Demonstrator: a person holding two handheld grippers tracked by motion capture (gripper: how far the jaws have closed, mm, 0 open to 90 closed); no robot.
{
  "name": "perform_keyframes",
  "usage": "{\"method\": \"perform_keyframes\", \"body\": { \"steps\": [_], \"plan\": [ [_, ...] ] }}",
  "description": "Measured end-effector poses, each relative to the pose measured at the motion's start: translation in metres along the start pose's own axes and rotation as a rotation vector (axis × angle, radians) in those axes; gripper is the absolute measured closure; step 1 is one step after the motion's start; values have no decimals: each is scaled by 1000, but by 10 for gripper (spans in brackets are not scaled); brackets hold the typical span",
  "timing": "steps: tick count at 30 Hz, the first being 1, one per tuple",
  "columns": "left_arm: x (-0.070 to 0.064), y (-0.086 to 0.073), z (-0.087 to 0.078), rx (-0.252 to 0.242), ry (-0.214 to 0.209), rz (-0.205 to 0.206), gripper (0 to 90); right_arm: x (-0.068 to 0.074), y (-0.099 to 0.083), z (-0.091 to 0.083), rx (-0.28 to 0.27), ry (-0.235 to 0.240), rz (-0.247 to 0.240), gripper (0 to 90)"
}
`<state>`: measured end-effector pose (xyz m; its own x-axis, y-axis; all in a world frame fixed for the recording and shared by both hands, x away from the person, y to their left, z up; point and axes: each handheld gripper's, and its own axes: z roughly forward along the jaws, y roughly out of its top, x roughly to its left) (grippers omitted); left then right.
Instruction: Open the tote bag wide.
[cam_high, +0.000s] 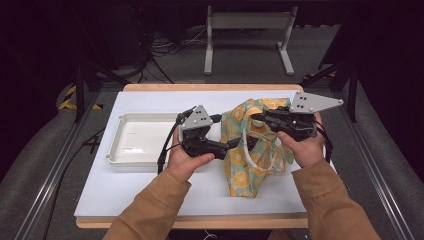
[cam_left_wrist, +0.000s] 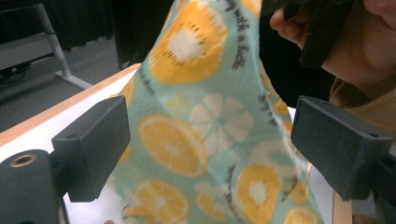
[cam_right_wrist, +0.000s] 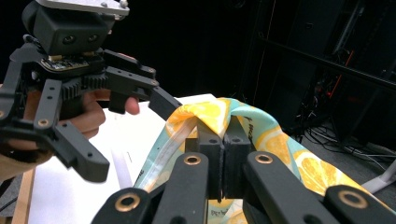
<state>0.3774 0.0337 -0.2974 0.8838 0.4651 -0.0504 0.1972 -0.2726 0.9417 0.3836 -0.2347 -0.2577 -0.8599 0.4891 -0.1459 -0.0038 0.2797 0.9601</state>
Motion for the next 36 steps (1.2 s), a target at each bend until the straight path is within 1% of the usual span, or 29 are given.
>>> {"method": "perform_keyframes", "body": {
  "steps": [1,8,9,11,13,14,16,17,18,19,20,21,23,26,27,28,30,33,34,36],
  "plan": [
    [-1,1,4,4,1,9,120,0,0,0,0,1,1,891],
    [-2,7,25,28,-5,-4,121,0,-1,-1,4,3,-1,889],
    [-2,8,27,31,-3,5,121,0,-1,-1,1,4,0,889],
    [-2,10,32,31,1,-2,124,0,-1,-1,-1,7,-1,887],
    [-1,11,34,31,3,-2,127,0,-1,-1,-1,9,-1,886],
    [-1,11,37,26,2,-15,158,1,-2,-1,-1,11,-2,885],
    [1,11,39,24,-3,-14,209,1,-2,-1,-3,14,0,884],
    [1,11,39,24,-9,-22,248,1,-2,-1,-2,15,0,883],
    [1,11,39,24,-9,-22,267,1,-2,-1,-2,15,0,883],
    [2,11,40,27,-14,-23,267,1,-3,-1,-1,16,0,882],
    [2,11,40,30,-13,-18,302,1,-3,-2,-2,17,0,882],
    [2,11,41,31,-17,-24,355,1,-3,-2,-3,18,0,881],
    [3,10,42,39,-9,-10,413,1,-3,-2,-4,21,-1,880],
    [2,10,43,42,-13,-13,492,1,-3,-2,-5,23,-1,880],
    [1,11,44,48,-8,-6,492,1,-3,-2,-6,24,-1,880],
    [1,11,44,54,-2,5,567,1,-3,-2,-7,28,-1,880],
    [1,11,44,63,3,11,668,1,-3,-2,-6,28,-3,880],
    [1,10,44,70,6,6,808,1,-4,-3,-6,28,-1,878],
    [1,10,44,74,14,11,808,1,-4,-3,-6,28,-1,878],
    [0,10,44,78,17,8,860,0,-4,-4,-6,26,2,872]
  ]
}}
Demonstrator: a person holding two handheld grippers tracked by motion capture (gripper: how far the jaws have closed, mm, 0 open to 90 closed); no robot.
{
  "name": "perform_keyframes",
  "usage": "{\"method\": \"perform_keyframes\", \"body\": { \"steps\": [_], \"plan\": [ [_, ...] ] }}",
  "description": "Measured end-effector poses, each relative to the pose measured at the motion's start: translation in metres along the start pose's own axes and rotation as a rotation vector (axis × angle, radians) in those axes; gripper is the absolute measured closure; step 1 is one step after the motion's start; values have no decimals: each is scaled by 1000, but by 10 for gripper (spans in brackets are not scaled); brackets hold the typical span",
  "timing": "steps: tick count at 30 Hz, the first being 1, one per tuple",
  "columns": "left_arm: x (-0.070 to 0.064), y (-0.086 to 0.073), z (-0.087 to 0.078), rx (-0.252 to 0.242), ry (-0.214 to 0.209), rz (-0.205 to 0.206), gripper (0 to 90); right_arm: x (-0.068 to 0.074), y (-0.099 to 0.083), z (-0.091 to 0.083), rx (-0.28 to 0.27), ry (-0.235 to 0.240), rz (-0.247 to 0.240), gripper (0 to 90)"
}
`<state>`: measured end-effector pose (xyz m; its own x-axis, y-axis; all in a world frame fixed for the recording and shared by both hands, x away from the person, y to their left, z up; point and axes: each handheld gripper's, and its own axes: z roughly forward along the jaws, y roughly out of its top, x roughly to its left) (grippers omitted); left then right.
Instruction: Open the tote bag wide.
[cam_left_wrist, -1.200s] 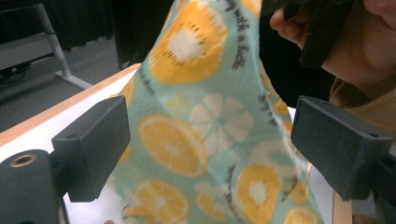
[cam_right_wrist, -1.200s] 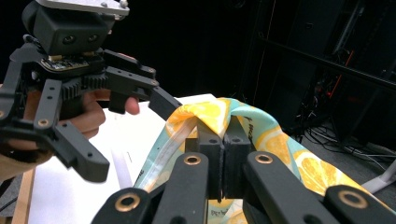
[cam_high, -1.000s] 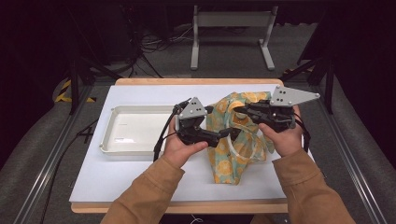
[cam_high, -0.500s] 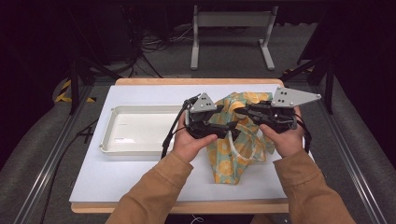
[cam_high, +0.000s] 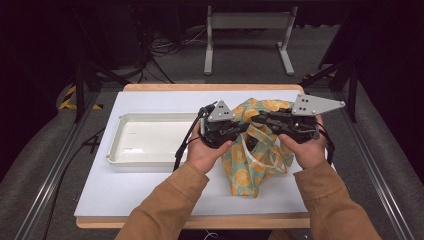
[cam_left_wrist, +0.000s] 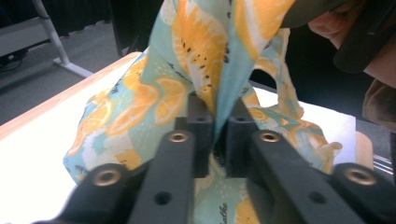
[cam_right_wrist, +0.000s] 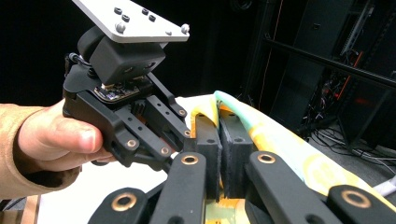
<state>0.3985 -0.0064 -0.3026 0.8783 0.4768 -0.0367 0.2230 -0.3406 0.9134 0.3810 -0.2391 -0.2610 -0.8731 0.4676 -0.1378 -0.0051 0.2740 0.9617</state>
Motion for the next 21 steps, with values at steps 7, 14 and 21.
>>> {"method": "perform_keyframes", "body": {
  "steps": [7,14,21],
  "plan": [
    [1,0,-1,-2,7,-7,886,-2,-4,-7,-10,-2,15,840],
    [5,0,-3,-10,1,-3,886,-1,-4,-22,-27,-14,18,727],
    [7,-1,-4,-14,-3,-10,886,2,-7,-47,-59,-24,51,582]
  ]
}}
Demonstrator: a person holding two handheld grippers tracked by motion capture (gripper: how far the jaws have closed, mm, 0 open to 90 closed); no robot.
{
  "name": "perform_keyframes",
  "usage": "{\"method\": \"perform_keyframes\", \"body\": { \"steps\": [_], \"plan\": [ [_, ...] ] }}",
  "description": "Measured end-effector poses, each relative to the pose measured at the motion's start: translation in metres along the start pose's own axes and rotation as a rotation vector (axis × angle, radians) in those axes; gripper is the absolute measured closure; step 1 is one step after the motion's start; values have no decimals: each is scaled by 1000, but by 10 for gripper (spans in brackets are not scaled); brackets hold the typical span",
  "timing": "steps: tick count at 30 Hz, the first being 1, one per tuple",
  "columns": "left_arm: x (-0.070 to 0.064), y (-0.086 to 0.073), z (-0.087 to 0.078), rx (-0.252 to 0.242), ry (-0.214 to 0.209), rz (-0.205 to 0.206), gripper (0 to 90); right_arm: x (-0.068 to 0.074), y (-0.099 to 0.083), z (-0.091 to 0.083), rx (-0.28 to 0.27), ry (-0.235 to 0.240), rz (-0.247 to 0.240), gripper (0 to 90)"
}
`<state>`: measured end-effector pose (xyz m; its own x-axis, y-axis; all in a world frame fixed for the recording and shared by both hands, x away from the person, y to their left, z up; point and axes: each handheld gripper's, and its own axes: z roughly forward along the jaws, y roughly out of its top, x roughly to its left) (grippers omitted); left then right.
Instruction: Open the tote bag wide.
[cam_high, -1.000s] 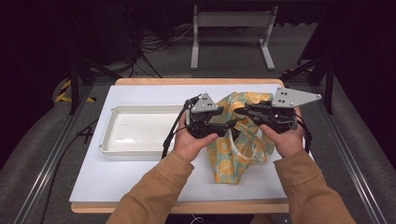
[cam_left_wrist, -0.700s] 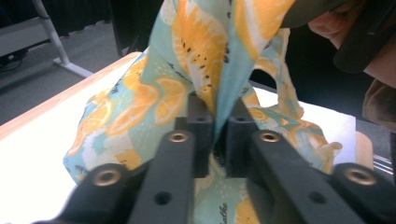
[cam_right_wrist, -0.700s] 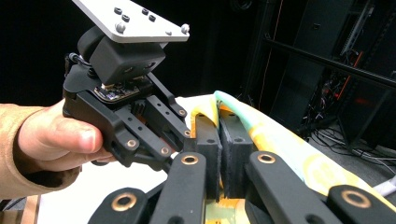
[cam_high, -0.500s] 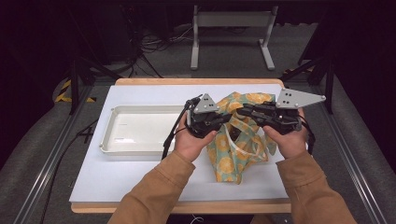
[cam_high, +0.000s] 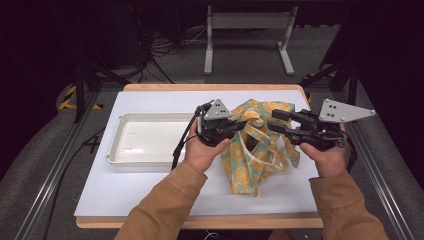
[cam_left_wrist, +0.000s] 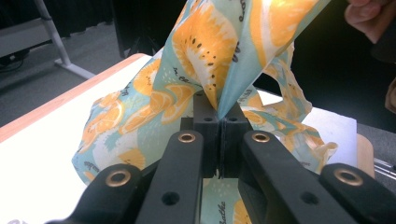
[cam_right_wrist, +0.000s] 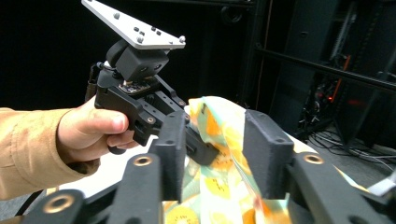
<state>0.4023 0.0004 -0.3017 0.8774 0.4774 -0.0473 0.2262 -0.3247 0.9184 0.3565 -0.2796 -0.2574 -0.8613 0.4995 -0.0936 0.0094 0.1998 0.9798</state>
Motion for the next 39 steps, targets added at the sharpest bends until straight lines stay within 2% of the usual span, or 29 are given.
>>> {"method": "perform_keyframes", "body": {
  "steps": [2,3,6,7,8,11,12,13,16,24,32,38,39],
  "plan": [
    [1,0,-1,-4,5,4,886,0,-1,-5,-1,-12,5,549],
    [0,0,-1,-6,0,-1,885,0,-4,-13,-1,-40,20,478],
    [0,0,-2,-6,2,3,886,-2,-10,-22,14,-87,37,374],
    [0,0,-2,-6,2,3,885,-2,-10,-22,14,-87,37,374],
    [-1,0,-2,-6,0,1,885,-3,-18,-26,29,-118,54,319],
    [0,0,-3,-4,2,8,885,-5,-25,-29,44,-141,68,282],
    [0,0,-3,-5,2,8,885,-7,-36,-32,60,-164,88,258],
    [0,0,-3,-5,2,8,886,-7,-36,-32,60,-164,88,258],
    [0,0,-4,-7,0,9,885,-11,-52,-35,78,-196,112,229],
    [1,-1,-4,-10,-7,1,886,-26,-80,-34,97,-219,175,186],
    [2,-4,-4,-10,-13,-7,884,-34,-95,-21,95,-215,190,136],
    [3,-4,-6,-15,-13,1,884,-38,-101,-7,112,-217,195,148],
    [2,-4,-6,-15,-16,-9,884,-39,-102,-4,117,-214,196,157]
  ]
}}
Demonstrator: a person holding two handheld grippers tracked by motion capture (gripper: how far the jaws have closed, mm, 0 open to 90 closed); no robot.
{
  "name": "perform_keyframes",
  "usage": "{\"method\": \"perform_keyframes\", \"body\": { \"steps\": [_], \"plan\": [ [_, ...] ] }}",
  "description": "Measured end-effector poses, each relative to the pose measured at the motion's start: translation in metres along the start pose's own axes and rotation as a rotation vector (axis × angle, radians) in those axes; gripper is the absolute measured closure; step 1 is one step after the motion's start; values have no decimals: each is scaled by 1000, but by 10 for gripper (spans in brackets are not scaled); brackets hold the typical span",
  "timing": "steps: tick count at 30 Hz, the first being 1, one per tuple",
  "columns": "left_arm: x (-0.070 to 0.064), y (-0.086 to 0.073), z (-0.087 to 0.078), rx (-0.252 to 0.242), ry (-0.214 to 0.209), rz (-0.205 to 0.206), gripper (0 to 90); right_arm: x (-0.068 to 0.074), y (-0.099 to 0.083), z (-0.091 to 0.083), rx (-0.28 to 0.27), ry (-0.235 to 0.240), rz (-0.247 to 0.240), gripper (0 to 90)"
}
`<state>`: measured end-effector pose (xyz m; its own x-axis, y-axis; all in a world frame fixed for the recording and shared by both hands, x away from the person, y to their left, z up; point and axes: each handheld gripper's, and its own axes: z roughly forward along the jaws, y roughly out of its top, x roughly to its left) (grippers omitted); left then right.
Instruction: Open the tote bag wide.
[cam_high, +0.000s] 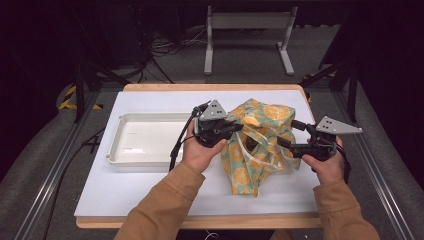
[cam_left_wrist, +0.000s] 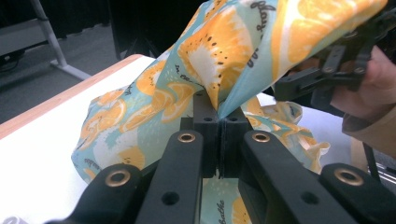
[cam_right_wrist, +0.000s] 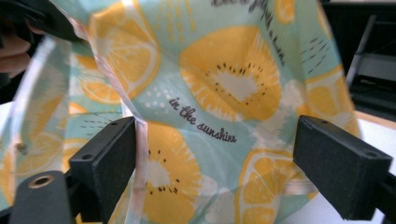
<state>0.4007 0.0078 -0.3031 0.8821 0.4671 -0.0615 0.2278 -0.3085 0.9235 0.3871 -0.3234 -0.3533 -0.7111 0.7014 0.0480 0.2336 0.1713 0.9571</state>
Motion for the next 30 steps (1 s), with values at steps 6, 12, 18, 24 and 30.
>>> {"method": "perform_keyframes", "body": {
  "steps": [6,12,18,24,30],
  "plan": [
    [1,0,-4,-11,-2,5,883,-1,-4,14,40,8,-2,177],
    [3,0,-7,-16,2,-4,884,-3,-4,17,25,18,7,345],
    [5,0,-10,-22,10,-3,884,-7,-2,9,9,-6,3,747],
    [9,1,-12,-19,21,0,883,-2,9,-5,-3,-38,-25,895],
    [12,3,-12,-24,30,-11,883,2,20,-10,-9,-39,-40,897]
  ]
}}
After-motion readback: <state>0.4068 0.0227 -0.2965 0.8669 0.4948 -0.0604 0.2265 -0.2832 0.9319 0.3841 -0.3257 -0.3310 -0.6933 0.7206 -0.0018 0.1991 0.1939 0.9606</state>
